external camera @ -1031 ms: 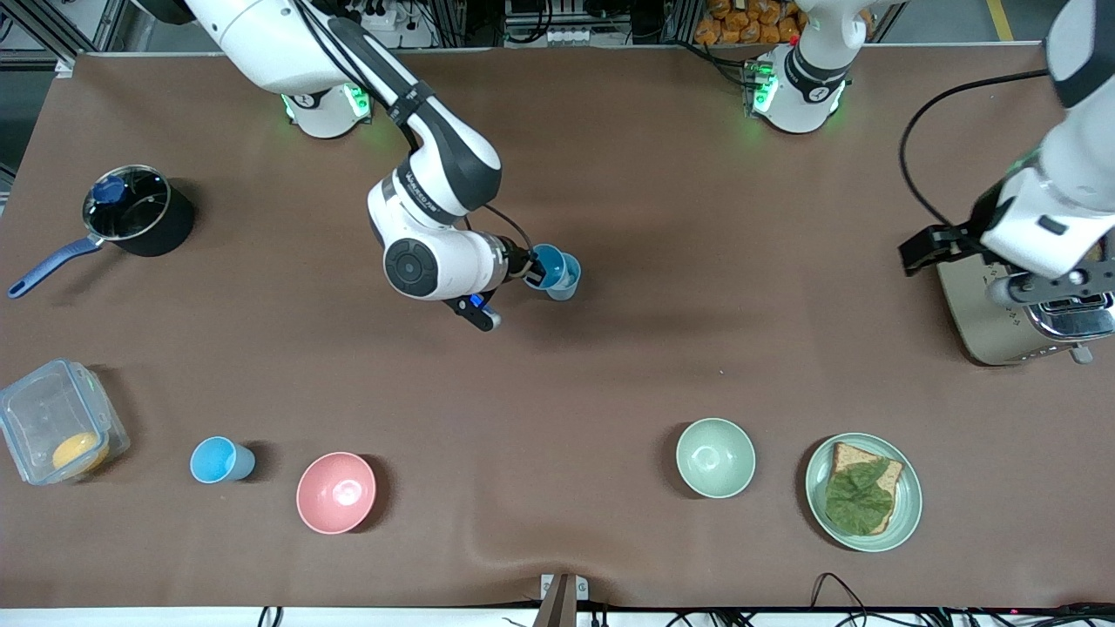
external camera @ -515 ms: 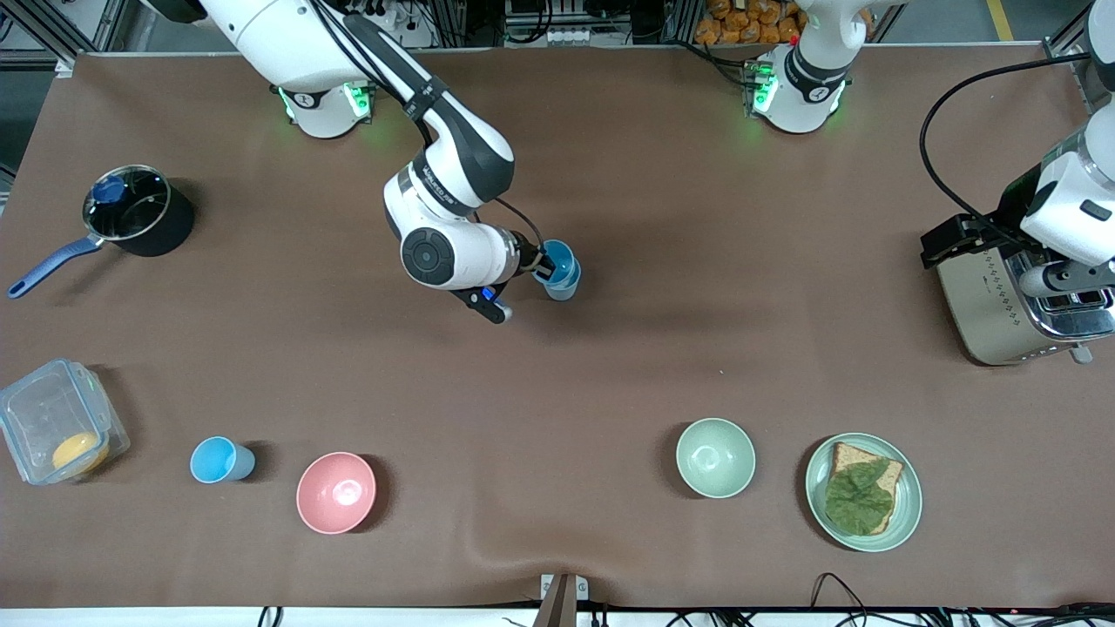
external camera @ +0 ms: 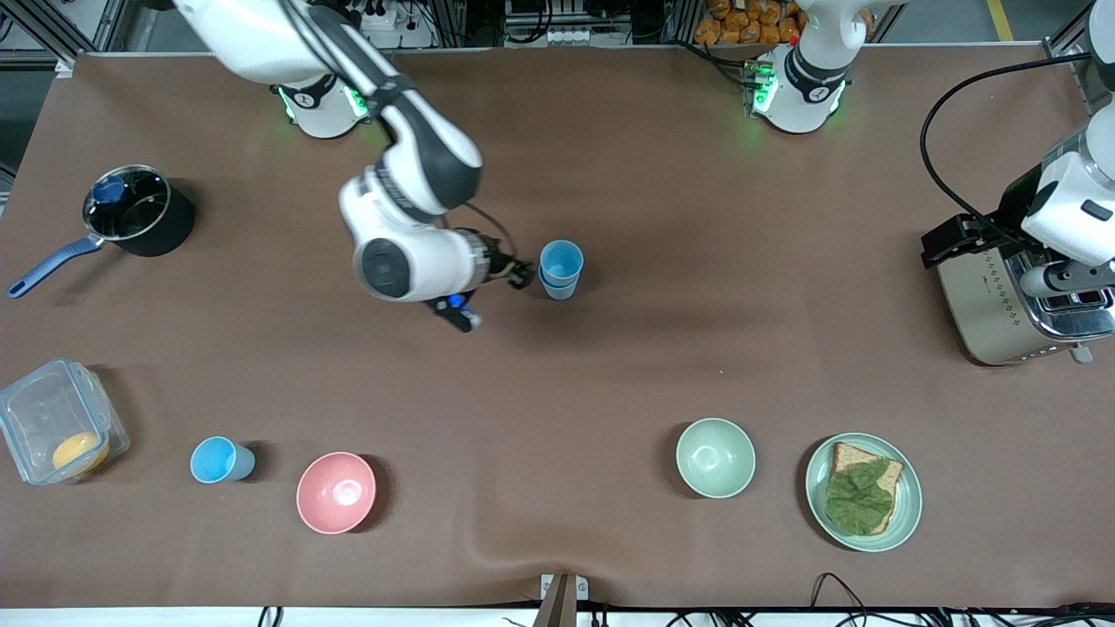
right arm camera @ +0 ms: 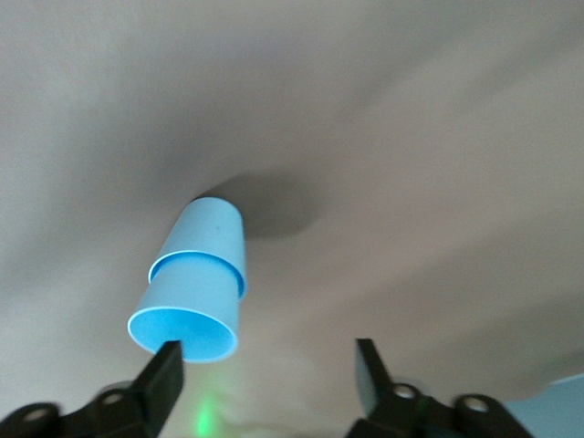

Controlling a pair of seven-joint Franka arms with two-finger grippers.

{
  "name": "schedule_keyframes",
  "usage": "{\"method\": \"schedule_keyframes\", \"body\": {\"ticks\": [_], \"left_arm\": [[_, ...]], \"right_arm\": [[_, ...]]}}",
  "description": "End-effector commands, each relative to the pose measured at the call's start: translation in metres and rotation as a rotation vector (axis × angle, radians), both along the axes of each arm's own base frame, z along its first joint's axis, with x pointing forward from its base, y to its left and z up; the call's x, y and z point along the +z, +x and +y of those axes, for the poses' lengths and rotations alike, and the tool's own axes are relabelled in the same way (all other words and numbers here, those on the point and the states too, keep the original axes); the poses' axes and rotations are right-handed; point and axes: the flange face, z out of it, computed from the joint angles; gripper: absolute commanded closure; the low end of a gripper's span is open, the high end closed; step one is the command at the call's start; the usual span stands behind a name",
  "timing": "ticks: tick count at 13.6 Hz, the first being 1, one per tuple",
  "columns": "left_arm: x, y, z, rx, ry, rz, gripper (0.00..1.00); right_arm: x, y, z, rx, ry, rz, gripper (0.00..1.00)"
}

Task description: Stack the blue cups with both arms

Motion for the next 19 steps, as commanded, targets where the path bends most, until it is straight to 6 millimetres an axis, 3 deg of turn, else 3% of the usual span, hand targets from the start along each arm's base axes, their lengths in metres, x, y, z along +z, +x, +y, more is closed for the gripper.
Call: {"method": "schedule_keyframes", "body": {"ticks": [1, 5, 8, 11, 14, 16, 19], "left_arm": [[0.009, -0.005, 0.008, 0.000, -0.027, 0.001, 0.00], [0.009, -0.005, 0.010, 0.006, -0.038, 0.002, 0.00], [0.009, -0.006, 0.008, 0.003, -0.038, 0.004, 0.00], [0.009, -0.005, 0.008, 0.003, -0.038, 0.002, 0.00], [0.009, -0.006, 0.007, 0.003, -0.046, 0.003, 0.00], [0.009, -0.006, 0.007, 0.003, -0.046, 0.005, 0.00], [0.009, -0.006, 0.008, 0.003, -0.044, 0.005, 0.00]], "right_arm": [[0.035, 0.022, -0.074, 0.113, 0.004, -0.039, 0.00], [0.078, 0.050, -0.189, 0.304, 0.066, -0.175, 0.00], [0.115, 0.052, -0.260, 0.484, 0.060, -0.275, 0.00], [0.156, 0.045, -0.297, 0.593, -0.071, -0.346, 0.00], [0.190, 0.038, -0.331, 0.728, -0.090, -0.409, 0.00], [0.211, 0.026, -0.355, 0.723, -0.103, -0.417, 0.00], [0.240, 0.018, -0.372, 0.683, -0.126, -0.430, 0.00]]}}
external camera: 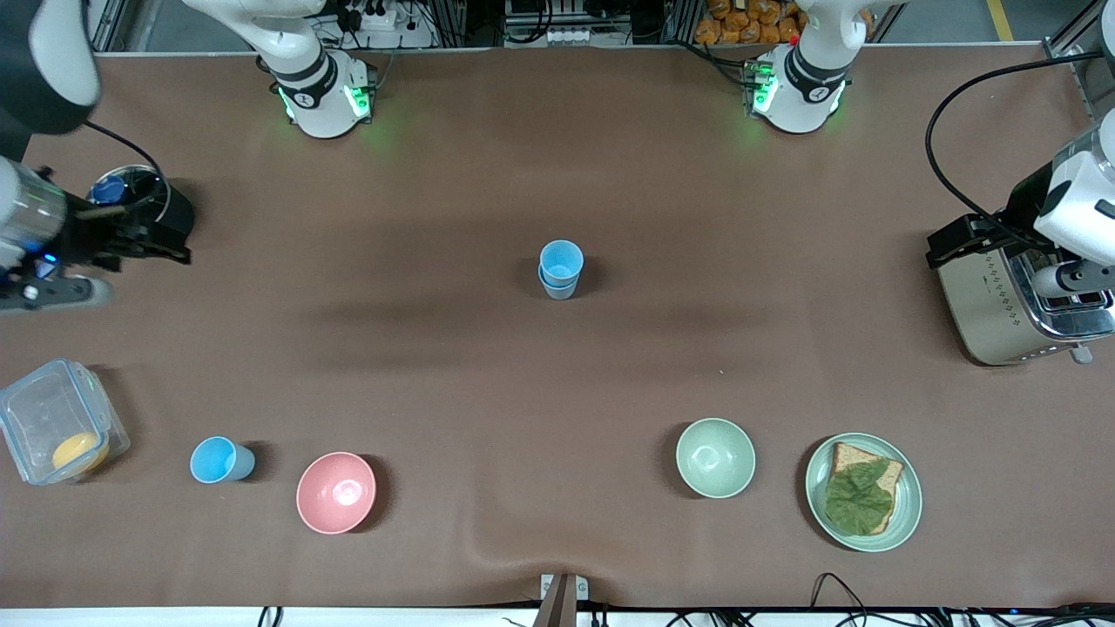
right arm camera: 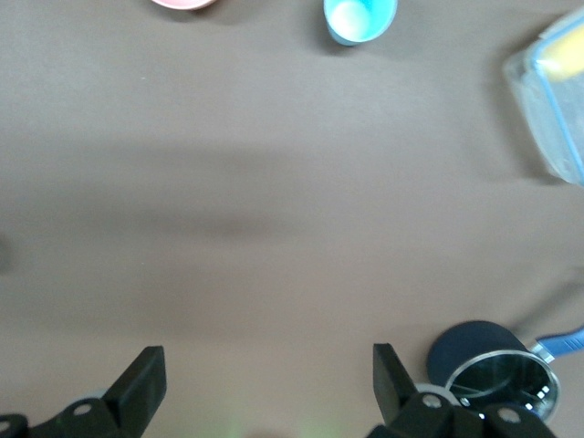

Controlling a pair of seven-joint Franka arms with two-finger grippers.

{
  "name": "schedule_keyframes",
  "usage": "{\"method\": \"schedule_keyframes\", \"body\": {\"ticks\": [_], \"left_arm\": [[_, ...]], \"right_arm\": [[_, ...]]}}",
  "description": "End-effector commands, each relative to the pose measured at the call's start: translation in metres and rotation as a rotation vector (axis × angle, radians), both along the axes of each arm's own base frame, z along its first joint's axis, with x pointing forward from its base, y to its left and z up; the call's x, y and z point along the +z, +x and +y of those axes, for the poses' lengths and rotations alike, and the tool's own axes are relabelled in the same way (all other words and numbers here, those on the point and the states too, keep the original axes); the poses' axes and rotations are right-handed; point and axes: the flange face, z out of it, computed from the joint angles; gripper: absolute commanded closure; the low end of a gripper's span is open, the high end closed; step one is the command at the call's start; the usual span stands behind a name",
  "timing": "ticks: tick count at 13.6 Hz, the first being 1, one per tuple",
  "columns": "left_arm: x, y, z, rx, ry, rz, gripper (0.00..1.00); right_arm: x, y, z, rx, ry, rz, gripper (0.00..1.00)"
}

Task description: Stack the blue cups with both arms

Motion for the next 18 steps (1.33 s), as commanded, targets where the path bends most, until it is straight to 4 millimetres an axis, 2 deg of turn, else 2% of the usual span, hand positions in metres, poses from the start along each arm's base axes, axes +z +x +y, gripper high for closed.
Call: {"method": "schedule_keyframes", "body": {"ticks": [1, 3, 6, 18], "left_arm": [[0.008, -0.006, 0.001, -0.012, -0.026, 0.003, 0.00], [0.007, -0.006, 0.002, -0.011, -0.025, 0.004, 0.00], [0.007, -0.006, 0.002, -0.012, -0.025, 0.004, 0.00], [0.007, -0.005, 0.001, -0.018, -0.026, 0.004, 0.00]], "right_arm": [[0.028, -0.009, -0.005, -0.009, -0.026, -0.024, 0.00], [0.042, -0.010, -0.016, -0.049, -0.031, -0.039, 0.00], [0.054, -0.012, -0.019, -0.057, -0.031, -0.067, 0.00], [0.052, -0.013, -0.020, -0.062, -0.018, -0.064, 0.00]]}}
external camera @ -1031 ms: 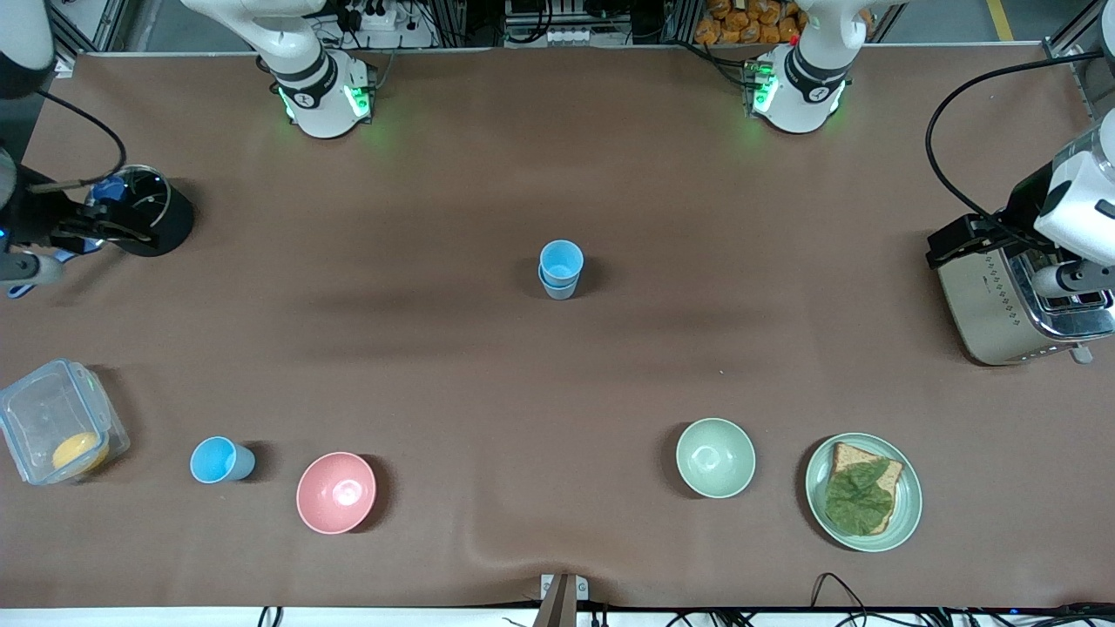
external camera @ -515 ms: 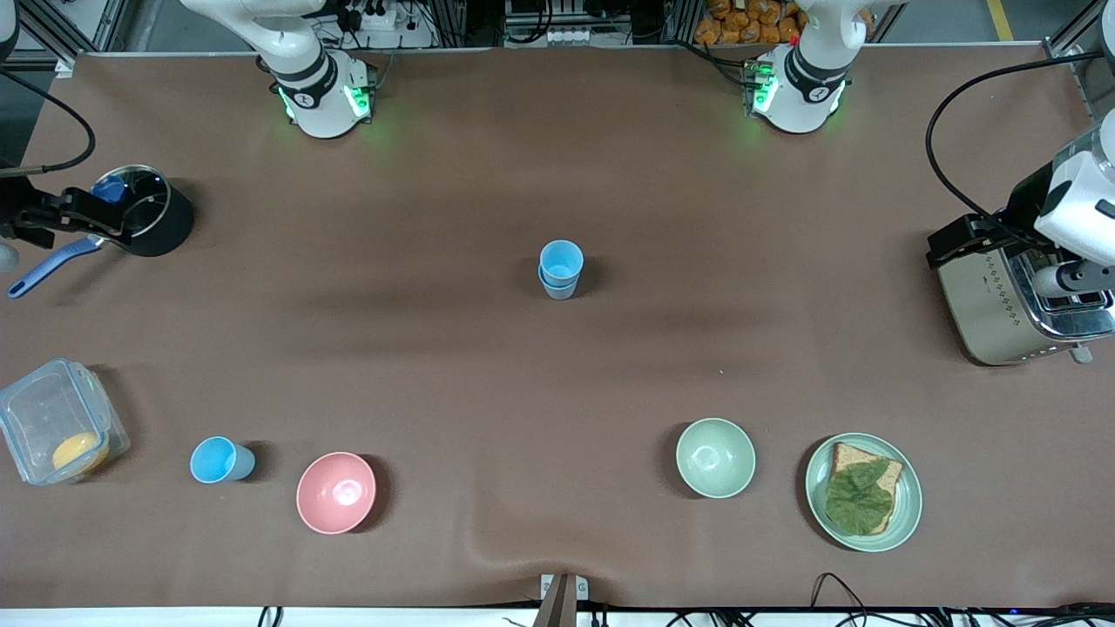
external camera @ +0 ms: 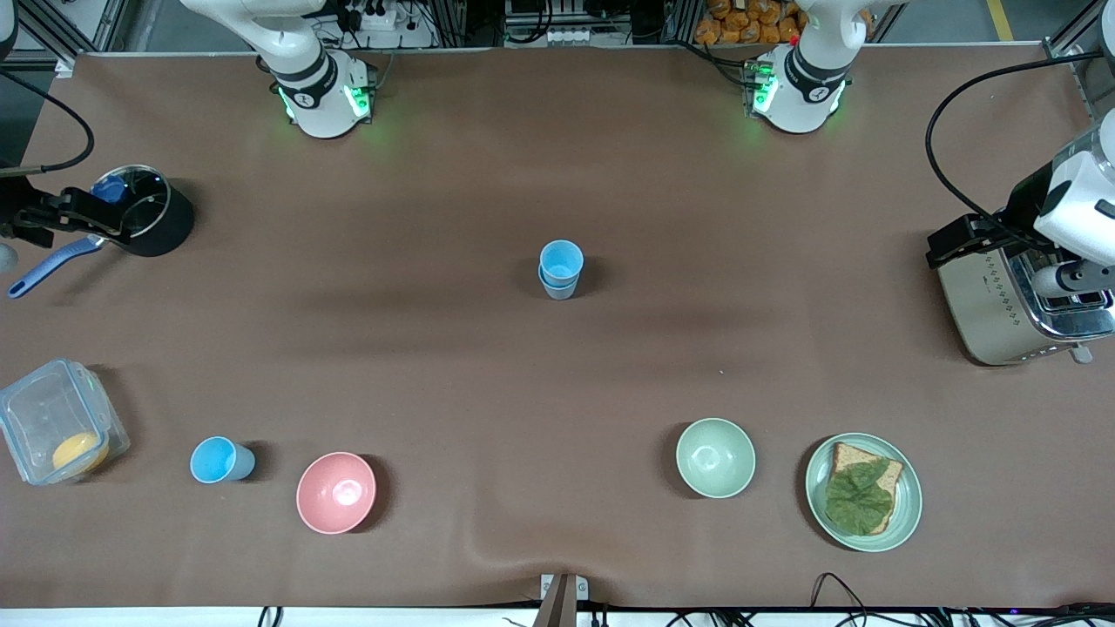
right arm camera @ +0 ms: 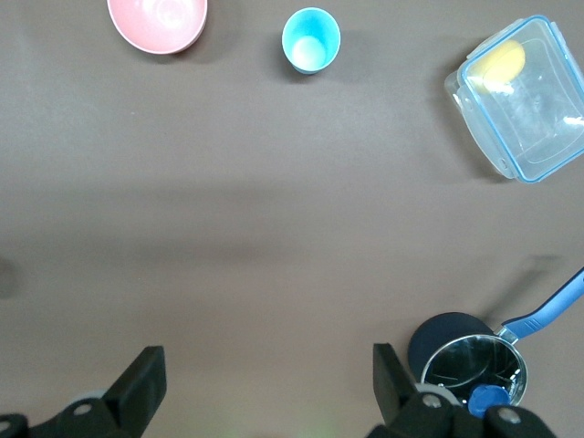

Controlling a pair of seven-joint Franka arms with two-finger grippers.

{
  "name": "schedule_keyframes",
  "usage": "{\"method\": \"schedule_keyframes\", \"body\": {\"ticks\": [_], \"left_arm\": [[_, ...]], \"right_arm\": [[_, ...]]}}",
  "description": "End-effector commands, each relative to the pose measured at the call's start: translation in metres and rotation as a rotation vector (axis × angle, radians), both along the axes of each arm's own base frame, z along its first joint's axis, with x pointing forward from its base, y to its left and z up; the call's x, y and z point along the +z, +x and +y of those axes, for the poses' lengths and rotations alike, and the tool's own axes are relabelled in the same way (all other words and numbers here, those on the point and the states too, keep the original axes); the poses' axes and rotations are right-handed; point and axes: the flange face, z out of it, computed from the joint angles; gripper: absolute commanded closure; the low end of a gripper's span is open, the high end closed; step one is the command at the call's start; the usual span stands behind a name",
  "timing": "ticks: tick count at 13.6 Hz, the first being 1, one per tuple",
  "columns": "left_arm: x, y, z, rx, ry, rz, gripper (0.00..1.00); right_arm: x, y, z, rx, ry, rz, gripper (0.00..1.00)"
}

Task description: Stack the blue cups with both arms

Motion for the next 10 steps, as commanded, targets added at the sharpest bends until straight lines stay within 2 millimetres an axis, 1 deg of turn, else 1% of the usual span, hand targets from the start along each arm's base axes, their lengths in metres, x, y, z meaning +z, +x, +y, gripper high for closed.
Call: {"method": "schedule_keyframes", "body": {"ticks": [1, 5, 10], "left_arm": [[0.0067, -0.0054, 0.0006, -0.018, -0.026, 0.004, 0.00], [0.0066, -0.0056, -0.0001, -0.019, -0.024, 0.005, 0.00], [0.0081, -0.0058, 0.0016, -0.016, -0.024, 0.002, 0.00]], "right_arm": [[0.0036, -0.0051, 0.0019, -0.008, -0.008, 0.001, 0.00], [0.0043, -0.0056, 0.0036, -0.005, -0.008, 0.001, 0.00], [0.0038, -0.0067, 0.0011, -0.010, -0.007, 0.009, 0.00]]}}
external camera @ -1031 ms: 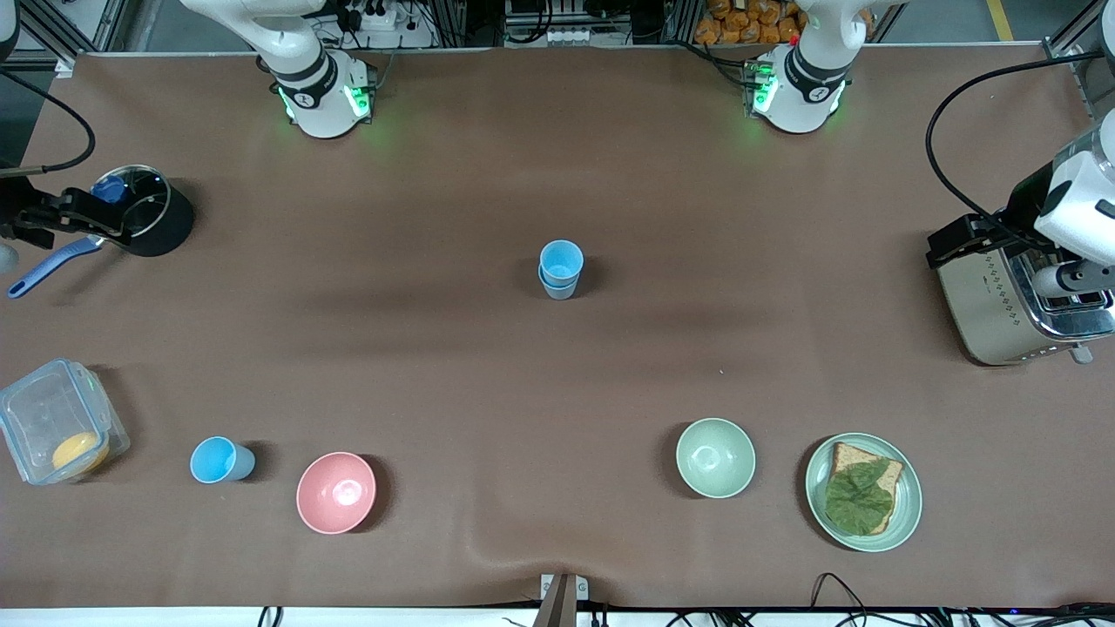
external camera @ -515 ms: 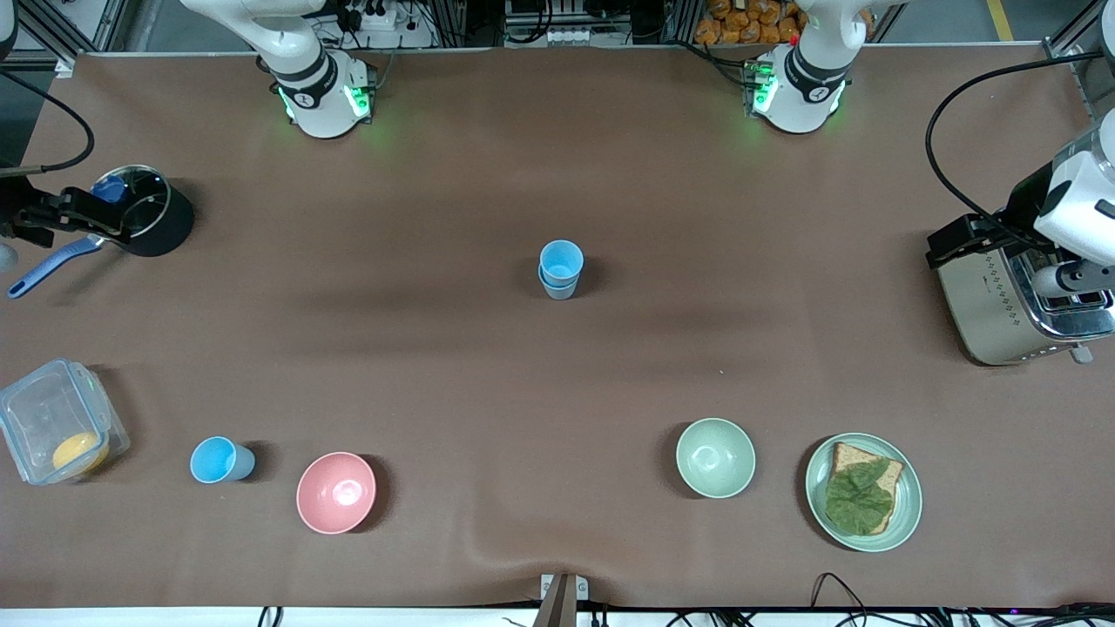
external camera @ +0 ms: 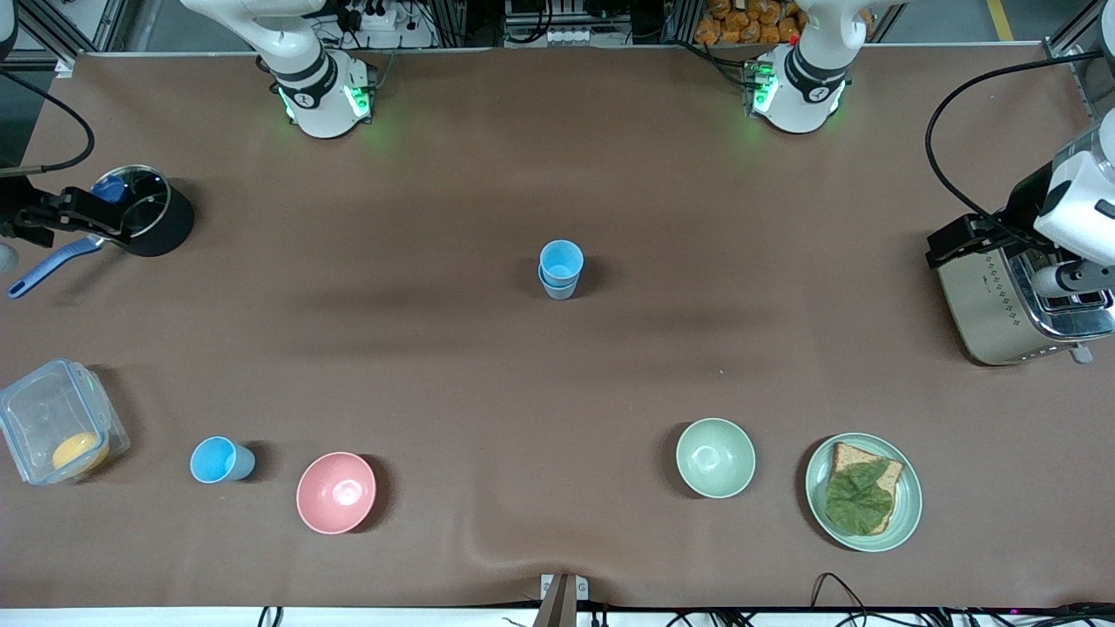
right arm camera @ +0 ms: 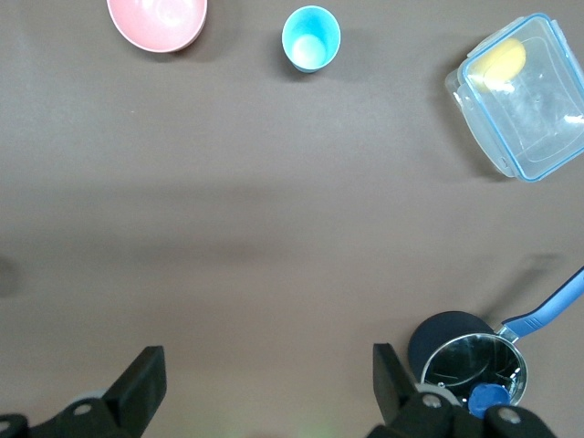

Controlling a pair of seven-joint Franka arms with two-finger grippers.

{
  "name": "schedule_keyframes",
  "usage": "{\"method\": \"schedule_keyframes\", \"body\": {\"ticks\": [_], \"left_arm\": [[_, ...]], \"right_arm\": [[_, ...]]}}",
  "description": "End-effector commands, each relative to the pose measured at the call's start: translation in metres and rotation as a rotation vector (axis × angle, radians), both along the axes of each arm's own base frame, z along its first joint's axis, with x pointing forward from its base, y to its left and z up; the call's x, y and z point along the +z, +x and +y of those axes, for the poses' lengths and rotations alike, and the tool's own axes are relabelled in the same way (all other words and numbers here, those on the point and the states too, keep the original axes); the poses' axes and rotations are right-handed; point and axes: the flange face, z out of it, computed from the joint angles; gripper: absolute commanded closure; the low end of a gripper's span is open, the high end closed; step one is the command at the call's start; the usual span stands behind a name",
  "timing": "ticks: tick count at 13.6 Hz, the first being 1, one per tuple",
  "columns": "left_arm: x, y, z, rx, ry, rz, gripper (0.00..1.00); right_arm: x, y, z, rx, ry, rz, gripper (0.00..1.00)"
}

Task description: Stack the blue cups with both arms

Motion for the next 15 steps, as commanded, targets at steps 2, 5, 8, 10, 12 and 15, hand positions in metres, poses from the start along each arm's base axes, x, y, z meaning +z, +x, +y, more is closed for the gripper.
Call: {"method": "schedule_keyframes", "body": {"ticks": [2, 5, 8, 10, 12, 15], "left_arm": [[0.008, -0.006, 0.001, -0.017, -0.024, 0.002, 0.00], [0.028, -0.002, 0.003, -0.033, -0.031, -0.042, 0.00], [0.029, -0.001, 0.007, -0.057, -0.030, -0.046, 0.00], [0.030, -0.001, 0.007, -0.057, -0.029, -0.047, 0.00], [0.030, -0.001, 0.007, -0.057, -0.029, -0.047, 0.00], [0.029, -0.001, 0.006, -0.058, -0.031, -0.045, 0.00]], "right_arm": [[0.004, -0.006, 0.001, -0.009, -0.007, 0.007, 0.00], [0.003, -0.006, 0.002, -0.008, -0.008, 0.008, 0.00], [0.002, -0.006, 0.002, -0.008, -0.007, 0.011, 0.00], [0.002, -0.006, 0.002, -0.008, -0.007, 0.011, 0.00], [0.001, -0.006, 0.003, -0.006, -0.007, 0.014, 0.00], [0.001, -0.006, 0.002, -0.008, -0.007, 0.014, 0.00]]}}
